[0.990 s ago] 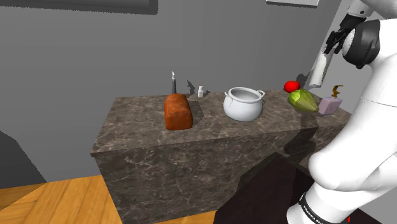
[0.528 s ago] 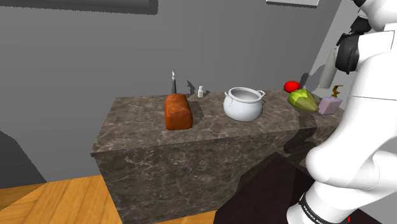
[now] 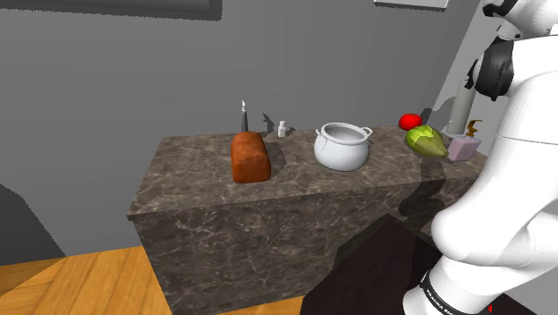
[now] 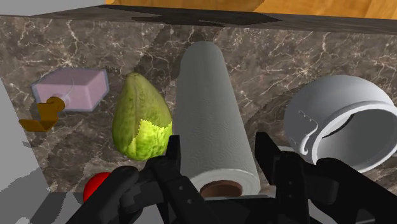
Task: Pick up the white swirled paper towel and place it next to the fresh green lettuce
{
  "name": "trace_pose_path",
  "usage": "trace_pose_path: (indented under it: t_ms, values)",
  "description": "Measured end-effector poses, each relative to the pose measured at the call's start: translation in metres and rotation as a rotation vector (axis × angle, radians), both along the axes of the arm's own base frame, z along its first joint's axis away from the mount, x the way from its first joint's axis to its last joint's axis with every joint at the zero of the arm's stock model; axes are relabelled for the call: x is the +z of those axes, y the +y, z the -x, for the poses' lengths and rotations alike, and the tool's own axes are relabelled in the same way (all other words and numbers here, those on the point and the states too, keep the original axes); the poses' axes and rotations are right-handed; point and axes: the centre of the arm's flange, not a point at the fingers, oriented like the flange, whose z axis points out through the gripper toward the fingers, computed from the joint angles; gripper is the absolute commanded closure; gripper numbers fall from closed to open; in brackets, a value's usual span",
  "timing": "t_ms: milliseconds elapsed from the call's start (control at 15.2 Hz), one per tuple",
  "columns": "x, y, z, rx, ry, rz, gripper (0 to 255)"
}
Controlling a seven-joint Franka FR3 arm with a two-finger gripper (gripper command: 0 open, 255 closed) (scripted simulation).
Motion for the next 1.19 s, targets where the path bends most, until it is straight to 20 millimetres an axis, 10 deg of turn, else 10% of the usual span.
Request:
trace_pose_path:
  t_ms: [1188]
  values:
    - [-0.094, -0.002, -0.001, 0.000, 0.000, 0.000, 255]
